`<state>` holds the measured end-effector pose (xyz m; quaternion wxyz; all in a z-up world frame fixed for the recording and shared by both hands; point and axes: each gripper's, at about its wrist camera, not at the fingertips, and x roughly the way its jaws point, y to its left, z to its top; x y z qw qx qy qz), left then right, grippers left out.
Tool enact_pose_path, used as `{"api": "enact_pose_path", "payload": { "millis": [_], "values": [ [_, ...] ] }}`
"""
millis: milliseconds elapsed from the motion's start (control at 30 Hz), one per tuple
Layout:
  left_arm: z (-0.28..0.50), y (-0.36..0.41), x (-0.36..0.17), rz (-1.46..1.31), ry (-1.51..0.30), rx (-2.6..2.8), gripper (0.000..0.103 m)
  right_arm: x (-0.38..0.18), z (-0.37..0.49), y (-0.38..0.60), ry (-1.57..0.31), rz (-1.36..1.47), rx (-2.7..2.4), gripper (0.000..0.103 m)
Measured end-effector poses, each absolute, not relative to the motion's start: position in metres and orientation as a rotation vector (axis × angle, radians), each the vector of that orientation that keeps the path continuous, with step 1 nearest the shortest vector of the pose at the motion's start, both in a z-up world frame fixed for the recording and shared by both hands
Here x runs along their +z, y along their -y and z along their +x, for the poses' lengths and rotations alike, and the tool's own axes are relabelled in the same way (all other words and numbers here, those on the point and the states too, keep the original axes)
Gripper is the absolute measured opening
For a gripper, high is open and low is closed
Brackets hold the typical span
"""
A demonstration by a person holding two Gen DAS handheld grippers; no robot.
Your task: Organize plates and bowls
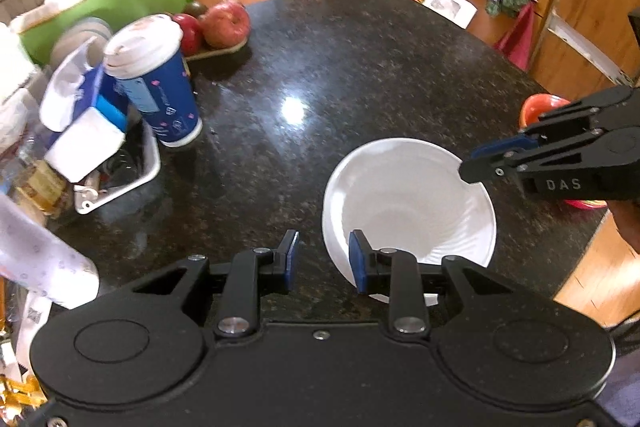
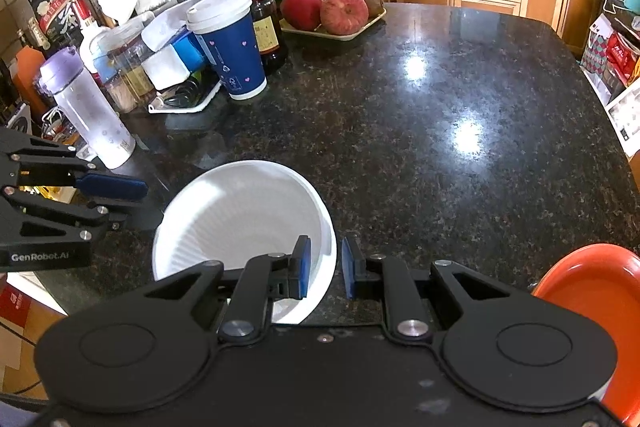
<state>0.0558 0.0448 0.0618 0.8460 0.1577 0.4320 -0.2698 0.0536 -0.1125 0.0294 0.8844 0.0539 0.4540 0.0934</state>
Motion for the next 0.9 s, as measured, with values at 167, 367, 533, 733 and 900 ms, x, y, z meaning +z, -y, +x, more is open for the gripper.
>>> {"api": "enact_pose_path", "payload": {
  "millis": [167, 367, 533, 733, 900],
  "values": [
    [0.051, -0.047, 0.063, 0.321, -0.87, -0.522, 0.039, 0.035, 0.045, 0.109, -0.907, 0.105, 0.168, 0.019],
    [0.046, -0.055, 0.064, 0.293, -0.827, -0.482, 0.039, 0.041, 0.03, 0.099, -0.858, 0.111, 0.127, 0.019],
    [0.042, -0.063, 0.065, 0.257, -0.801, -0.461, 0.039, 0.042, 0.014, 0.088, -0.817, 0.122, 0.08, 0.019],
    [0.041, -0.07, 0.066, 0.226, -0.774, -0.445, 0.039, 0.044, -0.004, 0.074, -0.759, 0.122, 0.028, 0.022],
    [0.04, -0.068, 0.063, 0.212, -0.77, -0.441, 0.04, 0.044, -0.01, 0.074, -0.731, 0.139, -0.007, 0.026]
  ]
}}
